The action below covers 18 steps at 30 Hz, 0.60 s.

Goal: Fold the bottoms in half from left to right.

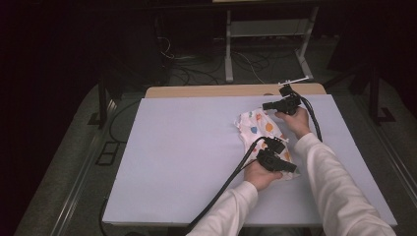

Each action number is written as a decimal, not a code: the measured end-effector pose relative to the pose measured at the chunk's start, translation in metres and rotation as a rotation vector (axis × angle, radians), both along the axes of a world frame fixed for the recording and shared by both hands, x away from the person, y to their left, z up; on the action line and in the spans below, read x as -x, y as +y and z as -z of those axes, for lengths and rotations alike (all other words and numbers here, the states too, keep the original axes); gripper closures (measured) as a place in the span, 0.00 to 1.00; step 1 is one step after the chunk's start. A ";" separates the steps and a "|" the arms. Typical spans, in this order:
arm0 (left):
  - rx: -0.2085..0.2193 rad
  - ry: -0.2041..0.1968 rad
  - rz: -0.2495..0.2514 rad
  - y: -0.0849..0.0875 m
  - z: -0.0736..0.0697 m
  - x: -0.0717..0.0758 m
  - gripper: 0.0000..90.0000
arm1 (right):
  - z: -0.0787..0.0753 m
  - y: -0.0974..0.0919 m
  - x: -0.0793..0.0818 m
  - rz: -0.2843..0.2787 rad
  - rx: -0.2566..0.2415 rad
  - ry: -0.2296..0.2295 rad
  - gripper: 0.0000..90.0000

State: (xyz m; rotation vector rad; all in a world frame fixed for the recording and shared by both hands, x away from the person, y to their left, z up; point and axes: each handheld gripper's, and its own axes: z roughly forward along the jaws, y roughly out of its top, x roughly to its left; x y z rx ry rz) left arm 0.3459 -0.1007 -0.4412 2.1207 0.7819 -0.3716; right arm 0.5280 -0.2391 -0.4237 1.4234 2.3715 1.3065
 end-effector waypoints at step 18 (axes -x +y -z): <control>0.037 -0.058 0.023 -0.008 -0.003 0.011 0.58 | -0.009 -0.012 0.012 0.068 0.011 -0.068 0.67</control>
